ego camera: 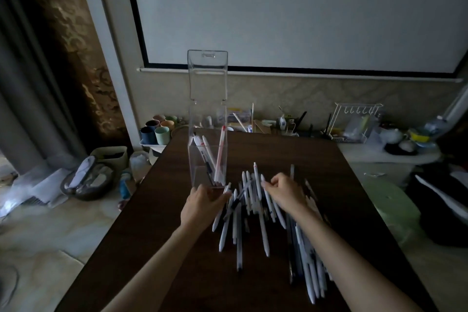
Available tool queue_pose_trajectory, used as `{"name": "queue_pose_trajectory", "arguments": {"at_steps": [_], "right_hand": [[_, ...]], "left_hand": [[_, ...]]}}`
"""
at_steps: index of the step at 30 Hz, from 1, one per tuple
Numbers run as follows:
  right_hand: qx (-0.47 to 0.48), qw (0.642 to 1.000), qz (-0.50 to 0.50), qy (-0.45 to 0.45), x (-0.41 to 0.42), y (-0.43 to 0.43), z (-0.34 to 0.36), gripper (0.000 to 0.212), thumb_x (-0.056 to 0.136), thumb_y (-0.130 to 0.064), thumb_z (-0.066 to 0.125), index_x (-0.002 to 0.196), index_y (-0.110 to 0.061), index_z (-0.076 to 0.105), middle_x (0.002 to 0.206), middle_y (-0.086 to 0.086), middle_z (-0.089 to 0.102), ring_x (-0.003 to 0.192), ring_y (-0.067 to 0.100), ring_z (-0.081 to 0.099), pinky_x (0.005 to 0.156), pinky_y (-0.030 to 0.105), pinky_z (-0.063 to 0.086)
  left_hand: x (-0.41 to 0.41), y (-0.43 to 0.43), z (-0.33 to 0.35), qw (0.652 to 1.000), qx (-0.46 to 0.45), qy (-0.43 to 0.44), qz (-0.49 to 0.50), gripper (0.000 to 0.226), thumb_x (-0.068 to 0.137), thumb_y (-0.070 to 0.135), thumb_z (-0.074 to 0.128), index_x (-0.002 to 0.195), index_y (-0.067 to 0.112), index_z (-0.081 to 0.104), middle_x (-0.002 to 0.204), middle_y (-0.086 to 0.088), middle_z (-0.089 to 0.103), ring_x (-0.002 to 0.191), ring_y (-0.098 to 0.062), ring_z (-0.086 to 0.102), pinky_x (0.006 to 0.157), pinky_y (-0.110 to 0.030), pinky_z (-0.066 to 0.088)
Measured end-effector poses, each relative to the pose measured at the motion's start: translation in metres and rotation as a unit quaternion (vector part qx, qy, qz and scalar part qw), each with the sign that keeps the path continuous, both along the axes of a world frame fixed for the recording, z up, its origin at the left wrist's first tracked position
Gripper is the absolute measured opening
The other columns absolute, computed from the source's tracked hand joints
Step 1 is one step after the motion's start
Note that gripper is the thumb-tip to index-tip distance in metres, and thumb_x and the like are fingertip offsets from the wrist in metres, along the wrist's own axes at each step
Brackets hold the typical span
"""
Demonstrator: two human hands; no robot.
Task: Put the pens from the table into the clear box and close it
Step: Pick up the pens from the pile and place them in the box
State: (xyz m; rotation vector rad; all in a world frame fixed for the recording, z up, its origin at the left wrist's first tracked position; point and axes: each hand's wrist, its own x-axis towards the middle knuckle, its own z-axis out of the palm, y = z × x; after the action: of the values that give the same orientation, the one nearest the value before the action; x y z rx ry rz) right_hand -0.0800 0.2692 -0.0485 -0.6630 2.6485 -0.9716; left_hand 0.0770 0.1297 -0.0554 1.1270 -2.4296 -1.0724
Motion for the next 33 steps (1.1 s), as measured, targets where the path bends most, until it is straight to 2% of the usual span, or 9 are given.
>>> {"name": "queue_pose_trajectory", "arguments": {"at_steps": [4,8,12,17,21,23,26,29,33], "right_hand": [[0.036,0.999,0.001,0.029,0.005,-0.014,-0.019,0.038,0.082,-0.044,0.061,0.086,-0.008,0.049,0.091,0.01,0.051,0.077,0.024,0.052,0.053,0.028,0.034],[0.044,0.998,-0.012,-0.051,0.005,-0.025,-0.017,0.048,0.075,-0.041,0.07,0.056,-0.018,0.032,0.06,-0.001,0.033,0.051,0.015,0.035,0.045,0.026,0.025],[0.035,0.996,-0.017,-0.08,0.006,-0.022,-0.013,0.049,0.073,-0.035,0.07,0.052,-0.016,0.03,0.053,0.0,0.032,0.048,0.016,0.035,0.045,0.029,0.023],[0.049,0.995,0.007,-0.085,0.009,-0.018,-0.007,0.038,0.081,-0.03,0.059,0.055,-0.013,0.037,0.055,0.001,0.04,0.049,0.017,0.042,0.048,0.029,0.028],[0.11,0.991,0.057,-0.055,0.015,-0.013,-0.001,0.036,0.086,-0.022,0.049,0.055,-0.015,0.034,0.054,0.0,0.036,0.043,0.014,0.036,0.042,0.026,0.026],[0.134,0.987,0.079,-0.035,0.018,-0.01,0.001,0.035,0.087,-0.021,0.047,0.055,-0.015,0.034,0.054,0.0,0.036,0.042,0.013,0.035,0.041,0.025,0.025],[0.138,0.985,0.097,-0.032,0.016,-0.007,0.002,0.036,0.089,-0.023,0.044,0.056,-0.014,0.035,0.054,0.0,0.037,0.041,0.014,0.033,0.043,0.025,0.026],[0.101,0.989,0.094,-0.051,0.015,-0.003,0.003,0.036,0.092,-0.028,0.044,0.059,-0.015,0.039,0.056,0.001,0.04,0.042,0.014,0.035,0.044,0.026,0.027],[0.042,0.993,0.093,-0.06,0.017,0.003,0.012,0.032,0.096,-0.028,0.035,0.067,-0.015,0.04,0.059,0.0,0.037,0.045,0.013,0.032,0.046,0.028,0.025]], "left_hand": [[-0.013,0.018,-0.008,0.994,-0.058,-0.095,-0.001,0.083,0.064,0.076,0.054,0.113,0.01,0.05,0.122,-0.009,0.052,0.115,-0.027,0.05,0.089,-0.041,0.046],[-0.018,0.026,-0.008,0.986,-0.094,-0.137,-0.036,0.072,0.073,0.068,0.054,0.114,0.009,0.049,0.124,-0.009,0.053,0.119,-0.028,0.045,0.095,-0.04,0.042],[-0.015,0.025,-0.008,0.985,-0.095,-0.134,-0.05,0.059,0.081,0.063,0.046,0.101,0.009,0.057,0.113,-0.009,0.06,0.111,-0.028,0.05,0.091,-0.04,0.044],[-0.008,0.022,-0.007,0.984,-0.091,-0.132,-0.08,0.044,0.09,0.049,0.041,0.099,0.009,0.056,0.11,-0.008,0.059,0.109,-0.027,0.051,0.089,-0.04,0.044],[-0.002,0.02,-0.001,0.983,-0.066,-0.117,-0.126,0.03,0.096,0.035,0.036,0.076,0.015,0.045,0.079,0.0,0.053,0.075,-0.017,0.052,0.061,-0.026,0.043],[0.003,0.022,0.004,0.98,-0.077,-0.109,-0.147,0.027,0.098,0.027,0.032,0.077,0.015,0.043,0.079,-0.002,0.053,0.07,-0.016,0.05,0.061,-0.029,0.045],[0.008,0.017,0.005,0.99,-0.015,-0.06,-0.13,0.029,0.097,0.027,0.035,0.071,0.017,0.043,0.071,0.0,0.051,0.057,-0.012,0.045,0.053,-0.026,0.039],[0.012,0.012,0.007,0.991,-0.009,-0.023,-0.132,0.031,0.096,0.024,0.038,0.065,0.019,0.041,0.063,0.003,0.046,0.051,-0.009,0.04,0.049,-0.022,0.033],[0.02,0.01,0.023,0.987,0.047,0.081,-0.13,0.026,0.096,0.022,0.04,0.073,0.016,0.049,0.064,0.001,0.048,0.05,-0.009,0.041,0.043,-0.017,0.035]]}}
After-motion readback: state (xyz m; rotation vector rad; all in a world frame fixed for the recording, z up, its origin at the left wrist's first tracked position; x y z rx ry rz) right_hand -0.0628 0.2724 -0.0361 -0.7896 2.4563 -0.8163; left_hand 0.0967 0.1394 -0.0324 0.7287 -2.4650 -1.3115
